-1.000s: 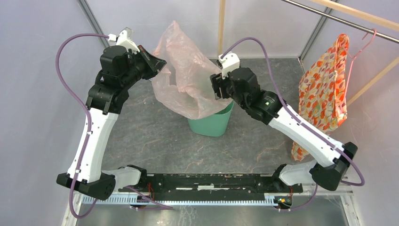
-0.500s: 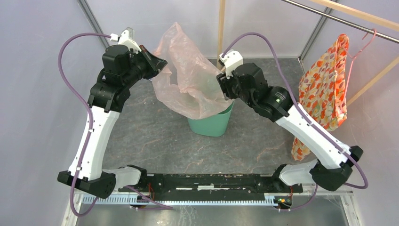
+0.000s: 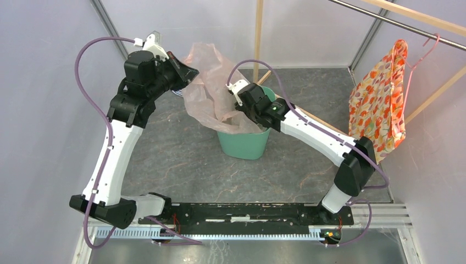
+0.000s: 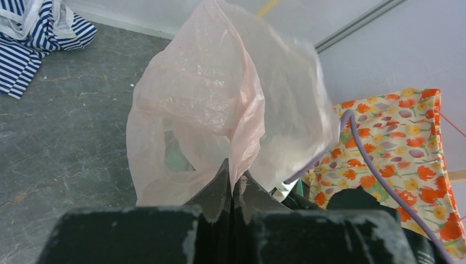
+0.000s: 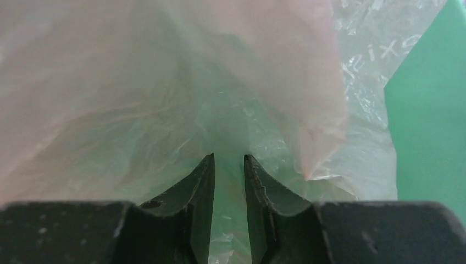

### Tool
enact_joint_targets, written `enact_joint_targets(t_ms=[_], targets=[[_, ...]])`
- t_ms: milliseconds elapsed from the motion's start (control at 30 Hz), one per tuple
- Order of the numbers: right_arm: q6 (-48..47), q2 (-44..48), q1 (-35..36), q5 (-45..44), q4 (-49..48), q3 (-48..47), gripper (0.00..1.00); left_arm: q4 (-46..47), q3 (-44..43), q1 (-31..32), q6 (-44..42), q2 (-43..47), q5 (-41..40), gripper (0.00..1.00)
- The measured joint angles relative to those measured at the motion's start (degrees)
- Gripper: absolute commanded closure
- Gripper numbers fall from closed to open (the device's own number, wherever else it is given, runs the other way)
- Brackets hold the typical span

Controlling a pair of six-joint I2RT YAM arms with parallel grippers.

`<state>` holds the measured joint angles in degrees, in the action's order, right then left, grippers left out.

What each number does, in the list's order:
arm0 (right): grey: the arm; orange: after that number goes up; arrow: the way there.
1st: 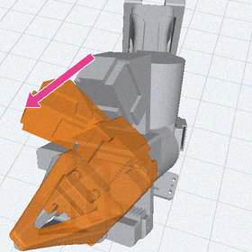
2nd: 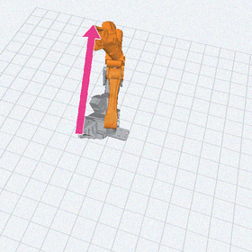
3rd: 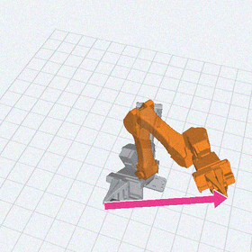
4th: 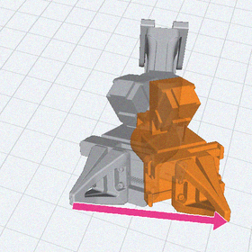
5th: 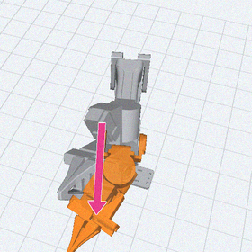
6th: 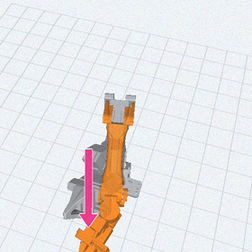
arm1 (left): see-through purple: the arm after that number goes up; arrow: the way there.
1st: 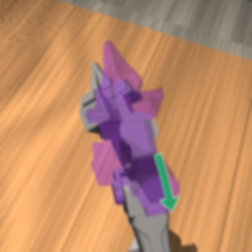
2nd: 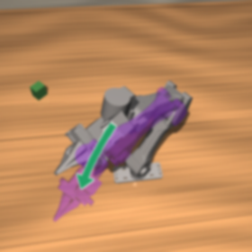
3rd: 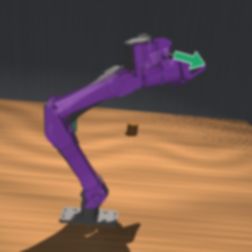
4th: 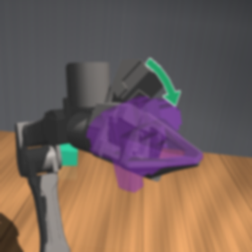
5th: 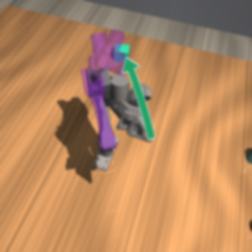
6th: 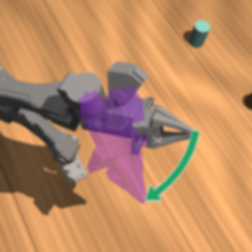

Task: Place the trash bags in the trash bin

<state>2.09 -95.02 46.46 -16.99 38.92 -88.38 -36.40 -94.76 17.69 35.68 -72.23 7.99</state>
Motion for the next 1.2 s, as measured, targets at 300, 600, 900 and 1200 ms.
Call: enact_joint_targets(t_ms=[300, 600, 900, 1200], targets=[[2.0, 0.2, -0.5, -3.5, -10.6, 9.7, 0.67, 2.7, 3.5, 0.0, 0.1, -1.0, 3.3, 0.98], [3.8, 6.6, -0.5, -5.4, -12.7, 9.5, 0.44, 6.4, 8.3, 0.1, 1.0, -1.1, 6.5, 0.98], [4.6, 15.8, -0.5, -3.7, -12.8, 6.4, 0.32, 8.3, 9.3, 1.3, 2.0, -1.1, 7.6, 0.98], [2.5, 19.4, 3.6, 6.6, -18.4, 6.2, 0.21, 8.8, 9.2, 3.9, 2.0, -2.5, 7.4, 0.98]])
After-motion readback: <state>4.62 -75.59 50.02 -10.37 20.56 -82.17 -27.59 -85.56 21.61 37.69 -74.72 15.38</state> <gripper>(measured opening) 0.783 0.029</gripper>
